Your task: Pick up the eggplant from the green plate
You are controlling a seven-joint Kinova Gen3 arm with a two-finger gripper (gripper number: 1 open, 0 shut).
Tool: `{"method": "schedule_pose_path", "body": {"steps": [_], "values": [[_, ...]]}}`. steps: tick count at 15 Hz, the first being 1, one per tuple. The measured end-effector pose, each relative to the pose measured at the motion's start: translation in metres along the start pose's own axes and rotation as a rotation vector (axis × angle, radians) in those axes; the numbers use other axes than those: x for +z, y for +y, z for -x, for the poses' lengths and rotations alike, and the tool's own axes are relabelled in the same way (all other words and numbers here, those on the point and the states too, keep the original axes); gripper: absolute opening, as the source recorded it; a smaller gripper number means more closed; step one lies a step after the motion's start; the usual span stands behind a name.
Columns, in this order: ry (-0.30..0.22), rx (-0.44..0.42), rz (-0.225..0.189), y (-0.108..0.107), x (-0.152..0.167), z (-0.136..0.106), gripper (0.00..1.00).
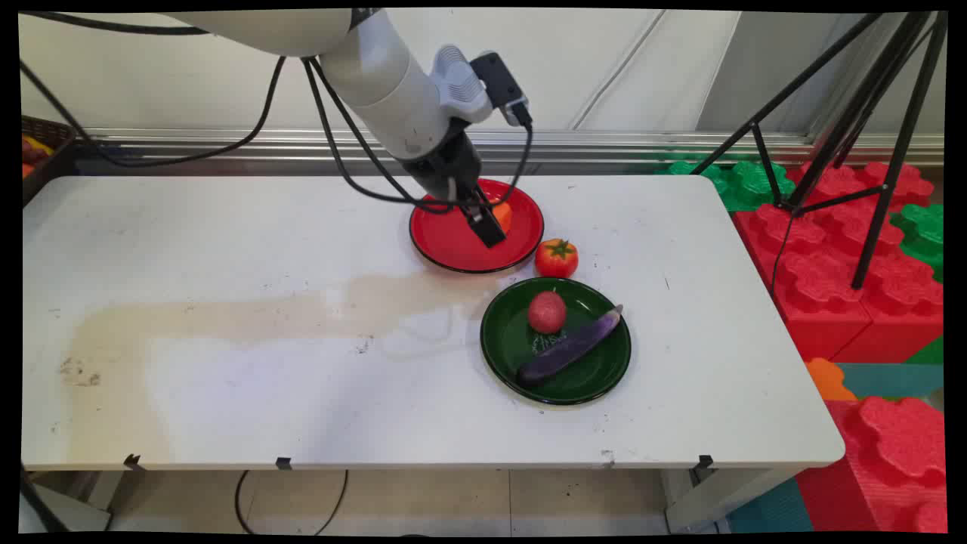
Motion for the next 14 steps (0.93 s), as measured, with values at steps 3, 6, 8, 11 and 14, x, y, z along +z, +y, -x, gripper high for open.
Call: {"method": "schedule_pose_path", "body": {"steps": [3,6,8,11,14], "values": [[-0.008,-0.001,0.029,0.031,-0.01,-0.005,1.0],[-0.023,-0.01,0.057,0.059,-0.009,-0.011,1.0],[-0.036,-0.02,0.071,0.075,-0.003,-0.016,1.0],[-0.05,-0.032,0.084,0.091,0.008,-0.021,1.0],[-0.072,-0.055,0.098,0.11,0.027,-0.024,1.0]]}}
